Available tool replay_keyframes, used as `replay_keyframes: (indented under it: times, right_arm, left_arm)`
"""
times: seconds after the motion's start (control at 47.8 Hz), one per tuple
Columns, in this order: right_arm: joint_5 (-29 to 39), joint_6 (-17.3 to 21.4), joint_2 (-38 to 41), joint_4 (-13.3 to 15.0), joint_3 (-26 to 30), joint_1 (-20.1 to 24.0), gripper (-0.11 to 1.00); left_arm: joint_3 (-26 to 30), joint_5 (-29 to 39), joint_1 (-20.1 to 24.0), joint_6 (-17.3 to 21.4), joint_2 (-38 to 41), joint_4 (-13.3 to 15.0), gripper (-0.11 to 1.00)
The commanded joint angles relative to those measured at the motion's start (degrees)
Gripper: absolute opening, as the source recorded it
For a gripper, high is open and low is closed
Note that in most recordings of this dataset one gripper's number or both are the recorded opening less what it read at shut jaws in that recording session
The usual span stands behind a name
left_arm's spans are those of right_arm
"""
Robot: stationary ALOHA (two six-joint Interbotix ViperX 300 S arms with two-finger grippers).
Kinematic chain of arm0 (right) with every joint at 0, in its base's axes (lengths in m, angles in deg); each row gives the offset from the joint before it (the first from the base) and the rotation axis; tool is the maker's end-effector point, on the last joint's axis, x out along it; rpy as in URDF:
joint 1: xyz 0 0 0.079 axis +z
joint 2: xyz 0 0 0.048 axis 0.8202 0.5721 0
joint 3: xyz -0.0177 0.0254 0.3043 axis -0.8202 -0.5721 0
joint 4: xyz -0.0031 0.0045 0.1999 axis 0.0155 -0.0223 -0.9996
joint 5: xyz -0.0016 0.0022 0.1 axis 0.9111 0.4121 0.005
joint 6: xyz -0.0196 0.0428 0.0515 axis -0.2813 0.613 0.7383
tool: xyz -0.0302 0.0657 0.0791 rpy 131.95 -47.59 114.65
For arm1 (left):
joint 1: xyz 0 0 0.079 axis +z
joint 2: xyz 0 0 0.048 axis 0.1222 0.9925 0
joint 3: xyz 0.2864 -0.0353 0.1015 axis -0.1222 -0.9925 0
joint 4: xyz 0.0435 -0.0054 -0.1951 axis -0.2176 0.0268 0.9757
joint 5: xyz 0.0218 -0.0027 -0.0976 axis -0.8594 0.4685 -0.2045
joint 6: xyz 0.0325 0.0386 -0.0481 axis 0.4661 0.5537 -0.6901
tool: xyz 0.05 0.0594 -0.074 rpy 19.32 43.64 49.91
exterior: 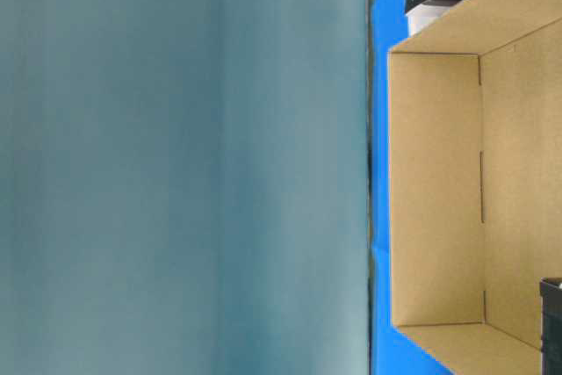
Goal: Pick the box from inside the cardboard box.
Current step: 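Lift the right gripper and swing it over the cardboard box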
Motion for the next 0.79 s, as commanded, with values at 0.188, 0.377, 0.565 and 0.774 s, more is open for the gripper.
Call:
replay_keyframes:
  times: [0.188,0.377,0.565,0.774]
  right_arm:
    - [4.83,3.78,2.64,-4.31,3.6,-0.09,0.02]
    - [15.21,8.09,8.44,-4.31,10.72,0.0,0.0]
    - [28.92,12.83,18.63,-4.31,21.45,0.62,0.0]
    - [43.86,14.77,30.94,-4.39,34.8,1.32,0.0]
  left_arm:
    - [2.72,2.46,-0.35,-0.62,-0.44,-0.88,-0.05]
    - [3.16,7.21,-0.35,-0.62,-1.49,-0.79,-0.06]
    - [4.39,12.57,-0.53,-0.7,-2.11,-0.79,-0.06]
    - [5.27,19.07,-1.23,-0.88,-2.2,-0.88,-0.06]
